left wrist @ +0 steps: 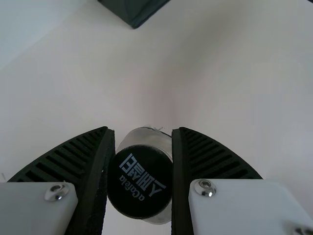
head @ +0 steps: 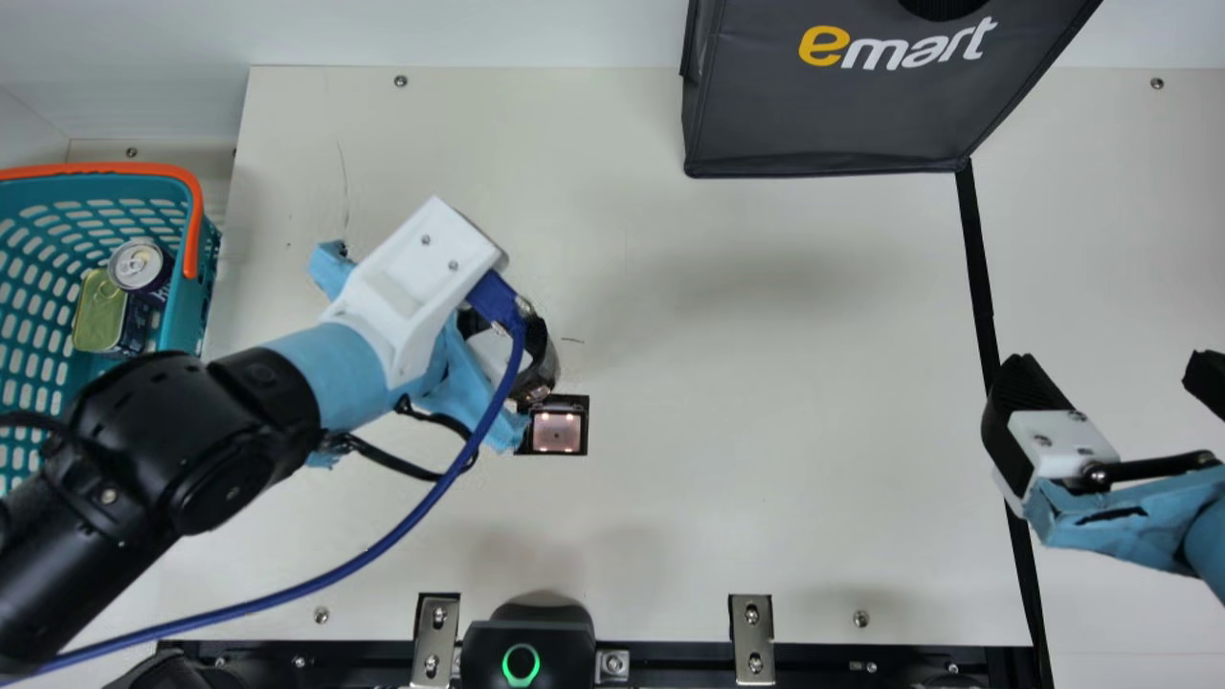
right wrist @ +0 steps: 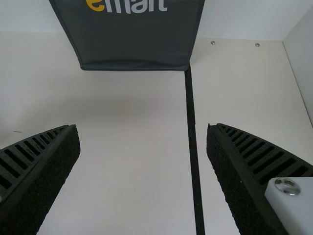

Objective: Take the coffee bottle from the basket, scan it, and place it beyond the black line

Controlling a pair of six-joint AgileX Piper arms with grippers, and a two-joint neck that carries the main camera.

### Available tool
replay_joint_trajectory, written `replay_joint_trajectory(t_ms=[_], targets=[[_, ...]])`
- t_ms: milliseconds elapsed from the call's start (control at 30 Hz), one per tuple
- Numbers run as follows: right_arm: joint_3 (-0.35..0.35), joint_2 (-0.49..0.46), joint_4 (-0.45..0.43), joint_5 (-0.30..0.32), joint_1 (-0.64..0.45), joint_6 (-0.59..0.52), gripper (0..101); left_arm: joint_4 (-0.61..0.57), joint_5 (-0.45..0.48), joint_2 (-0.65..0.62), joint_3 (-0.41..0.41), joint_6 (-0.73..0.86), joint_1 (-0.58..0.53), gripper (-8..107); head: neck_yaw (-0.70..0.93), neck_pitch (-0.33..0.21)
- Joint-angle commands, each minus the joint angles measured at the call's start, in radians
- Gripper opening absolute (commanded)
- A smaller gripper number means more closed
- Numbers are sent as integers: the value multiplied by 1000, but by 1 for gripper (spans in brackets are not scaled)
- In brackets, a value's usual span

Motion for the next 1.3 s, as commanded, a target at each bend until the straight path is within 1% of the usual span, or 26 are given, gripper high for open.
replay_joint_trajectory(t_ms=[0, 300, 567, 933, 1267], targets=[[0, 0, 0, 0, 0, 0, 91, -38, 5, -10, 7, 90, -3, 10, 0, -26], [0, 0, 0, 1, 0, 0, 91, -151, 28, -60, 40, 274, -3, 10, 0, -26], [0, 0, 0, 1, 0, 0, 91, -218, 38, -85, 57, 370, -5, 10, 0, -26], [0, 0, 0, 1, 0, 0, 91, -272, 63, -118, 75, 427, -26, 10, 0, -26], [0, 0, 0, 1, 0, 0, 91, -289, 88, -162, 108, 439, -51, 10, 0, -26]])
